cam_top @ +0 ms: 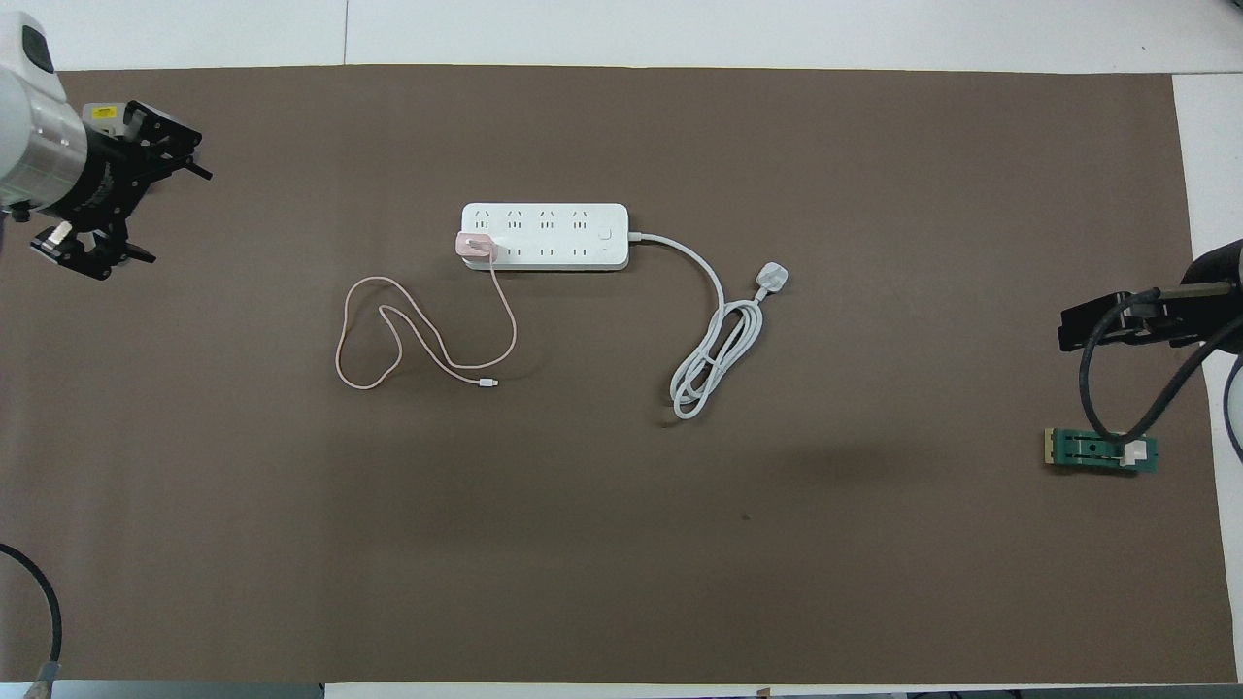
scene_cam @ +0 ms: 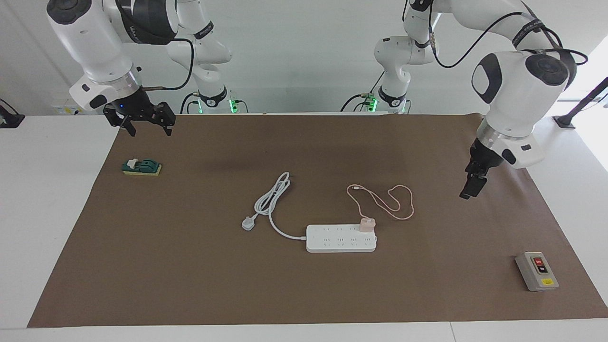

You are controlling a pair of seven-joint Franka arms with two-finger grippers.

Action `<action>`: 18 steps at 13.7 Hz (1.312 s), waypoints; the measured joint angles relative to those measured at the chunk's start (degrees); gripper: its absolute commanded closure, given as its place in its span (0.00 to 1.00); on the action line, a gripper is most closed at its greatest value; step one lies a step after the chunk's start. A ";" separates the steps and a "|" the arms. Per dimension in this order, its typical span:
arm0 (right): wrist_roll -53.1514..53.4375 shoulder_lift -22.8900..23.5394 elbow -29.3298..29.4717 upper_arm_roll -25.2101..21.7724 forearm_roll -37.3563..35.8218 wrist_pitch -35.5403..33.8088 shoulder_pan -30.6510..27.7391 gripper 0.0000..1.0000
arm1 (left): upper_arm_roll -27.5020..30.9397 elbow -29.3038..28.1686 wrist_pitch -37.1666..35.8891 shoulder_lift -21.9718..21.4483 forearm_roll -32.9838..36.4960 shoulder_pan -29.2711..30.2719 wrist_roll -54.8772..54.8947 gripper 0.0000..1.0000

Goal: Plug charger into power strip

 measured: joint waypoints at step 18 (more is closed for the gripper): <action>0.00 -0.01 0.00 0.00 0.00 0.00 0.00 0.00 | -1.50 -6.58 -16.61 -16.15 -5.40 6.12 52.27 0.00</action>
